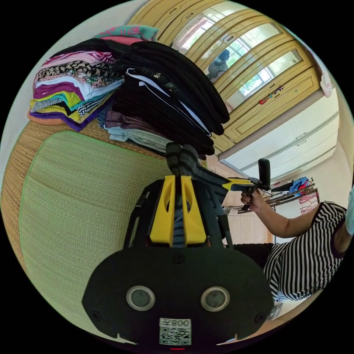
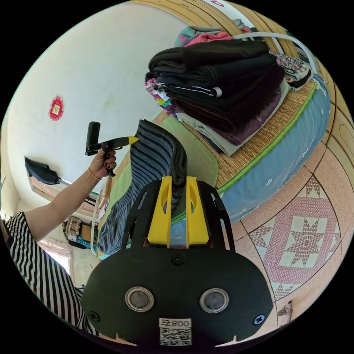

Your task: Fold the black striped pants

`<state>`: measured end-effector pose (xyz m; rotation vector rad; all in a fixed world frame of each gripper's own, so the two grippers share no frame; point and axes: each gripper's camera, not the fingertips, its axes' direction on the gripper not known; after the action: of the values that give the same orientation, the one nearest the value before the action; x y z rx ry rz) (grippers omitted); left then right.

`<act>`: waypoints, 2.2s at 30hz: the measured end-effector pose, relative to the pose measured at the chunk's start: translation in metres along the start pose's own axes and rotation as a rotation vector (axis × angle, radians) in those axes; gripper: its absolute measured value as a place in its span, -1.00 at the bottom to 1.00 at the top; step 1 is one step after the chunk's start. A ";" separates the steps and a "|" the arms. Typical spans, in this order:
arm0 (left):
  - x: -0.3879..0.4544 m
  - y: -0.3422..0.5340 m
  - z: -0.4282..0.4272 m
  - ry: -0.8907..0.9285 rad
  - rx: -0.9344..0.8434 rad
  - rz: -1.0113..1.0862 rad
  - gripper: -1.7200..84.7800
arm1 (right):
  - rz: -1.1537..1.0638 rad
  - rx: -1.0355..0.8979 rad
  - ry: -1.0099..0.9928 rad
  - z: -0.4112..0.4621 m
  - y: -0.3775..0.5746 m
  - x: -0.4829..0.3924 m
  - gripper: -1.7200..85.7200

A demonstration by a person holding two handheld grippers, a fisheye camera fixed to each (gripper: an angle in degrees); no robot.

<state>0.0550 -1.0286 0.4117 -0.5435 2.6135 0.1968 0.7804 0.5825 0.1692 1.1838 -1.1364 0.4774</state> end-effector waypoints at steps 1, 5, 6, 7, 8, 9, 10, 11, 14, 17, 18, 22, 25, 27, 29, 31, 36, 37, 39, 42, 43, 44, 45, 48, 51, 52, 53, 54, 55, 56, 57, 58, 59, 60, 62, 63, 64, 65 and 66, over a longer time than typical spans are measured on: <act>0.001 0.010 -0.010 0.004 0.006 0.012 -0.90 | -0.026 0.006 -0.026 0.000 0.005 -0.012 -0.80; 0.001 0.052 -0.047 -0.008 0.035 0.030 -0.90 | -0.133 0.003 -0.107 0.005 0.024 -0.058 -0.81; 0.000 0.070 -0.059 -0.012 0.049 0.026 -0.90 | -0.171 -0.006 -0.135 0.010 0.031 -0.074 -0.81; -0.002 0.089 -0.072 -0.019 0.065 0.018 -0.90 | -0.212 -0.020 -0.170 0.016 0.038 -0.092 -0.81; -0.002 0.099 -0.079 -0.025 0.072 0.013 -0.90 | -0.233 -0.031 -0.187 0.021 0.042 -0.101 -0.81; -0.005 0.120 -0.091 -0.037 0.087 -0.002 -0.90 | -0.275 -0.057 -0.219 0.032 0.050 -0.121 -0.81; -0.007 0.142 -0.103 -0.044 0.100 -0.020 -0.90 | -0.321 -0.089 -0.249 0.045 0.059 -0.141 -0.81; -0.009 0.154 -0.109 -0.048 0.108 -0.031 -0.90 | -0.342 -0.108 -0.267 0.052 0.064 -0.151 -0.81; -0.018 0.217 -0.138 -0.046 0.166 -0.086 -0.91 | -0.456 -0.219 -0.343 0.098 0.092 -0.205 -0.81; -0.030 0.282 -0.157 -0.057 0.199 -0.156 -0.92 | -0.561 -0.345 -0.360 0.155 0.127 -0.254 -0.81; -0.036 0.309 -0.162 -0.072 0.214 -0.201 -0.93 | -0.595 -0.379 -0.345 0.180 0.141 -0.269 -0.81; -0.071 0.418 -0.174 -0.059 0.355 -0.443 -0.95 | -0.622 -0.521 -0.291 0.274 0.183 -0.297 -0.81; -0.090 0.493 -0.156 0.061 0.412 -0.622 -0.94 | -0.607 -0.680 -0.244 0.351 0.218 -0.301 -0.81; -0.090 0.529 -0.141 0.125 0.426 -0.681 -0.92 | -0.607 -0.778 -0.209 0.392 0.241 -0.302 -0.80; -0.085 0.554 -0.124 0.194 0.409 -0.701 -0.89 | -0.579 -0.795 -0.218 0.413 0.251 -0.303 -0.80; -0.076 0.577 -0.107 0.205 0.341 -0.727 -0.83 | -0.559 -0.794 -0.233 0.430 0.256 -0.305 -0.80; -0.069 0.604 -0.091 0.132 0.282 -0.786 -0.78 | -0.578 -0.818 -0.239 0.461 0.269 -0.319 -0.79; -0.069 0.608 -0.089 0.085 0.256 -0.798 -0.78 | -0.588 -0.808 -0.237 0.465 0.271 -0.325 -0.79; -0.071 0.614 -0.086 0.058 0.223 -0.801 -0.79 | -0.620 -0.786 -0.222 0.470 0.274 -0.333 -0.79; -0.075 0.623 -0.084 0.028 0.193 -0.791 -0.82 | -0.696 -0.740 -0.144 0.485 0.285 -0.346 -0.81; -0.077 0.627 -0.083 0.029 0.181 -0.798 -0.83 | -0.732 -0.731 -0.093 0.493 0.291 -0.350 -0.82; -0.078 0.629 -0.082 0.029 0.177 -0.800 -0.84 | -0.739 -0.729 -0.065 0.497 0.293 -0.352 -0.83; -0.080 0.633 -0.082 0.028 0.174 -0.800 -0.85 | -0.749 -0.711 -0.009 0.504 0.297 -0.356 -0.85; -0.083 0.644 -0.081 0.024 0.164 -0.795 -0.87 | -0.824 -0.696 0.018 0.520 0.313 -0.362 -0.83; -0.085 0.656 -0.080 0.025 0.163 -0.797 -0.88 | -0.874 -0.748 0.019 0.547 0.328 -0.364 -0.78; -0.086 0.662 -0.080 0.027 0.167 -0.801 -0.89 | -0.907 -0.753 0.038 0.557 0.334 -0.365 -0.76; -0.086 0.664 -0.079 0.029 0.169 -0.805 -0.89 | -0.919 -0.759 0.046 0.562 0.337 -0.366 -0.76; -0.086 0.669 -0.079 0.029 0.171 -0.810 -0.89 | -0.940 -0.770 0.053 0.571 0.342 -0.366 -0.75; -0.087 0.674 -0.079 0.027 0.172 -0.814 -0.89 | -0.961 -0.778 0.057 0.580 0.346 -0.366 -0.76; -0.087 0.676 -0.078 0.026 0.173 -0.816 -0.89 | -0.973 -0.782 0.059 0.584 0.349 -0.365 -0.76; -0.087 0.680 -0.078 0.024 0.171 -0.819 -0.89 | -0.985 -0.790 0.062 0.591 0.352 -0.364 -0.79; -0.088 0.684 -0.078 0.022 0.168 -0.819 -0.90 | -0.990 -0.797 0.036 0.595 0.352 -0.363 -0.82; -0.088 0.686 -0.078 0.021 0.168 -0.819 -0.90 | -0.990 -0.799 0.023 0.597 0.352 -0.363 -0.85; -0.089 0.690 -0.078 0.020 0.166 -0.820 -0.90 | -0.979 -0.802 0.015 0.601 0.350 -0.360 -0.89; -0.090 0.694 -0.078 0.016 0.162 -0.818 -0.90 | -0.945 -0.811 -0.012 0.606 0.343 -0.355 -0.91; -0.090 0.698 -0.079 0.011 0.165 -0.816 -0.90 | -0.911 -0.806 -0.039 0.606 0.335 -0.350 -0.92; -0.090 0.701 -0.080 0.007 0.170 -0.813 -0.90 | -0.868 -0.796 -0.077 0.605 0.325 -0.343 -0.93; -0.091 0.702 -0.082 0.006 0.177 -0.810 -0.90 | -0.843 -0.789 -0.100 0.604 0.320 -0.340 -0.93; -0.091 0.705 -0.084 0.008 0.190 -0.805 -0.90 | -0.790 -0.767 -0.162 0.599 0.307 -0.333 -0.93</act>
<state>-0.1929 -0.3735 0.5599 -1.4445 2.1745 -0.3075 0.1363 0.2397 -0.0067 0.8803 -0.7699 -0.6249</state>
